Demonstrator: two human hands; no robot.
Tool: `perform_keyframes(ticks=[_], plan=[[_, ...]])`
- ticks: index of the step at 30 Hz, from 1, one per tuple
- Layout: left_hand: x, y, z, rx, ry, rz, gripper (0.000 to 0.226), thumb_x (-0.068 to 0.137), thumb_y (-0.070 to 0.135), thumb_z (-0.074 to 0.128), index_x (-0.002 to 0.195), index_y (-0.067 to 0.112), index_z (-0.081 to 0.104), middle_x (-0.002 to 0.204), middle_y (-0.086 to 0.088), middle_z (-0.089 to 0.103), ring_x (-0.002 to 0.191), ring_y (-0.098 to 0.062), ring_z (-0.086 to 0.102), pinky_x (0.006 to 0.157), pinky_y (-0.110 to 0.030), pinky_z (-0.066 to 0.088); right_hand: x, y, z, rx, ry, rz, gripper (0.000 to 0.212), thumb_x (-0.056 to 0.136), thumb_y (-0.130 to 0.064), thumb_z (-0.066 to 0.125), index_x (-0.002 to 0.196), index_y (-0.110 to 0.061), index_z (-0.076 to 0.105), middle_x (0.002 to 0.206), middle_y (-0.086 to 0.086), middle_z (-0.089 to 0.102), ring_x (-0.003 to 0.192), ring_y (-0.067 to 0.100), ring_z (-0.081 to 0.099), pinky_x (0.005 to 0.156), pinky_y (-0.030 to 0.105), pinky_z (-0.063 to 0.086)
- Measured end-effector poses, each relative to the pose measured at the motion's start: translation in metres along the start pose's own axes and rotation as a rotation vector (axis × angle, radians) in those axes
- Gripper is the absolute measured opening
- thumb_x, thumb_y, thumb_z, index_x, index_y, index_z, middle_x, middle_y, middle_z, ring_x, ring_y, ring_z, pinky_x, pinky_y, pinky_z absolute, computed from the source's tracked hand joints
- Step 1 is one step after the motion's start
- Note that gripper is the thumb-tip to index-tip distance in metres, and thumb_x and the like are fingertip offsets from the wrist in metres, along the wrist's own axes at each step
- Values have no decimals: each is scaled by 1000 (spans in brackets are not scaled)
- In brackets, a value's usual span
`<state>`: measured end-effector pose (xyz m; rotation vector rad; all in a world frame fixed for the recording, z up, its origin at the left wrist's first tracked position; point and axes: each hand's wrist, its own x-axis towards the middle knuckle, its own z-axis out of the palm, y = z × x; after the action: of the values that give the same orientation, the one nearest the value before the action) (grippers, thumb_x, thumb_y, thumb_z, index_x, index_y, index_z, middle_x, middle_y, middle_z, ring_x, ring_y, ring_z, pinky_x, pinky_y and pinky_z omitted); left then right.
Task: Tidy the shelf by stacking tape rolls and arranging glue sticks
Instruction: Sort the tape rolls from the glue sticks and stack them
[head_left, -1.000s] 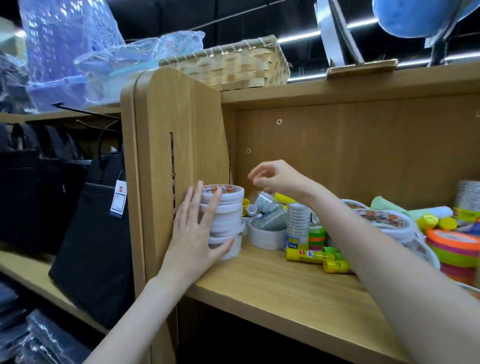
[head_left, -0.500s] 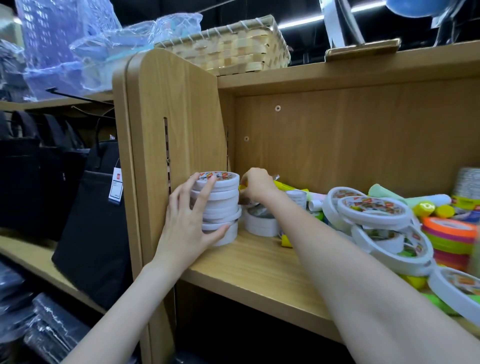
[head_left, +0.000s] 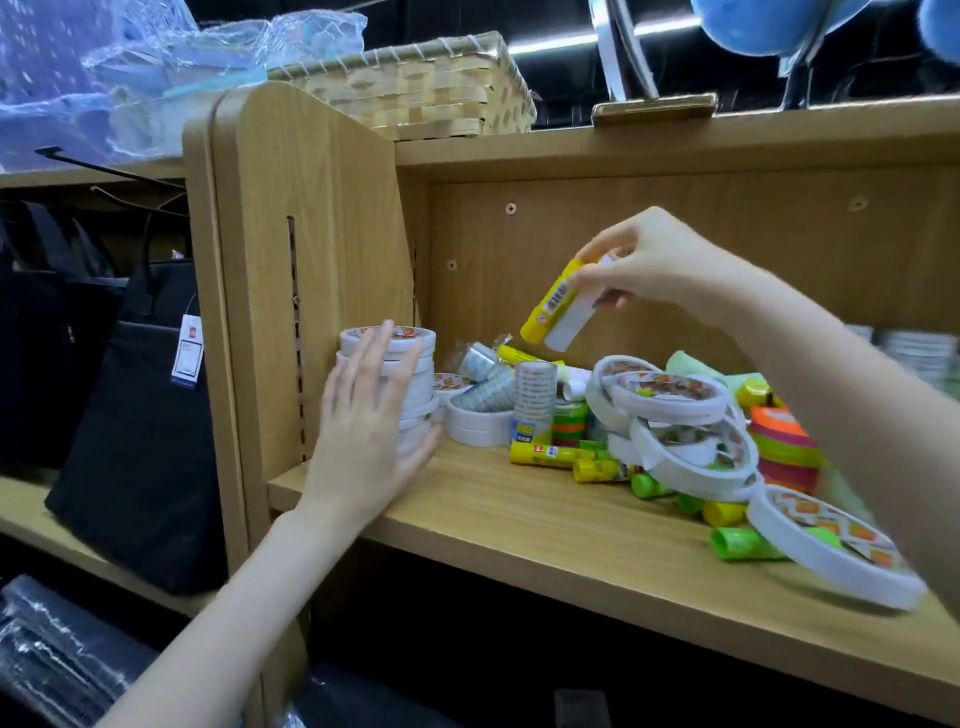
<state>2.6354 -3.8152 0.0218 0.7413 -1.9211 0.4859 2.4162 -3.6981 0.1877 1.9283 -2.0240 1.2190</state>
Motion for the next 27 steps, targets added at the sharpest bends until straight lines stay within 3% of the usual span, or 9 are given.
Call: perform_keyframes(ticks=[2, 4, 7, 10, 13, 15, 20, 24, 27], plan=[[3, 29, 6, -182, -71, 128, 51, 80, 33, 44, 127, 14, 50, 134, -10, 45, 122, -26, 45, 98, -43, 41, -24, 7, -16, -22, -33, 6, 10, 76, -24, 73, 85, -19, 71, 71, 8, 68, 52, 10, 58, 52, 15, 47], [9, 55, 15, -364, -229, 221, 44, 81, 34, 43, 118, 13, 58, 120, -7, 55, 111, -23, 53, 92, -39, 46, -50, 11, -29, 13, -66, 17, 9, 77, -21, 73, 86, -17, 71, 65, 6, 66, 48, 7, 53, 51, 14, 45], [17, 83, 27, -503, -490, 168, 47, 89, 45, 49, 126, 16, 53, 122, -3, 51, 117, -19, 46, 100, -34, 38, -89, 15, -42, 96, -80, 21, 8, 78, -13, 71, 86, -11, 72, 54, -3, 62, 42, 2, 50, 45, 11, 41], [23, 103, 36, -316, -723, 80, 61, 87, 58, 45, 136, 24, 39, 134, -1, 42, 127, -20, 34, 106, -40, 31, -117, 21, -50, 146, -59, 26, 8, 76, -12, 71, 85, -12, 72, 60, 2, 67, 46, 2, 52, 50, 17, 44], [27, 119, 40, -42, -695, 126, 58, 87, 62, 39, 133, 27, 38, 131, -4, 45, 124, -25, 35, 100, -39, 26, -134, 30, -53, 203, 7, 34, 7, 77, -9, 71, 84, -10, 70, 51, -3, 62, 43, 4, 49, 48, 14, 44], [28, 124, 43, 6, -637, 137, 52, 90, 57, 38, 131, 24, 38, 125, -6, 48, 121, -25, 38, 95, -39, 29, -139, 36, -53, 212, 36, 43, 8, 77, -9, 71, 84, -11, 71, 53, -1, 62, 48, 9, 51, 50, 15, 45], [28, 120, 34, -207, -665, 169, 38, 93, 45, 44, 124, 25, 40, 107, -6, 50, 102, -24, 50, 78, -35, 43, -143, 50, -50, 222, 45, 75, 10, 76, -13, 72, 86, -15, 71, 61, 3, 64, 54, 13, 54, 54, 18, 49], [30, 99, 20, -402, -709, 145, 33, 95, 39, 44, 126, 29, 49, 109, -6, 55, 103, -20, 52, 88, -34, 42, -142, 60, -43, 74, 82, 74, 8, 76, -20, 74, 83, -23, 70, 59, 4, 67, 47, 10, 55, 52, 17, 47], [29, 78, 6, -540, -624, 71, 28, 94, 34, 49, 119, 26, 58, 111, 1, 61, 105, -15, 53, 88, -28, 40, -138, 66, -38, -41, 160, 45, 13, 75, -25, 74, 75, -34, 64, 72, 8, 68, 51, 21, 61, 57, 27, 50]])
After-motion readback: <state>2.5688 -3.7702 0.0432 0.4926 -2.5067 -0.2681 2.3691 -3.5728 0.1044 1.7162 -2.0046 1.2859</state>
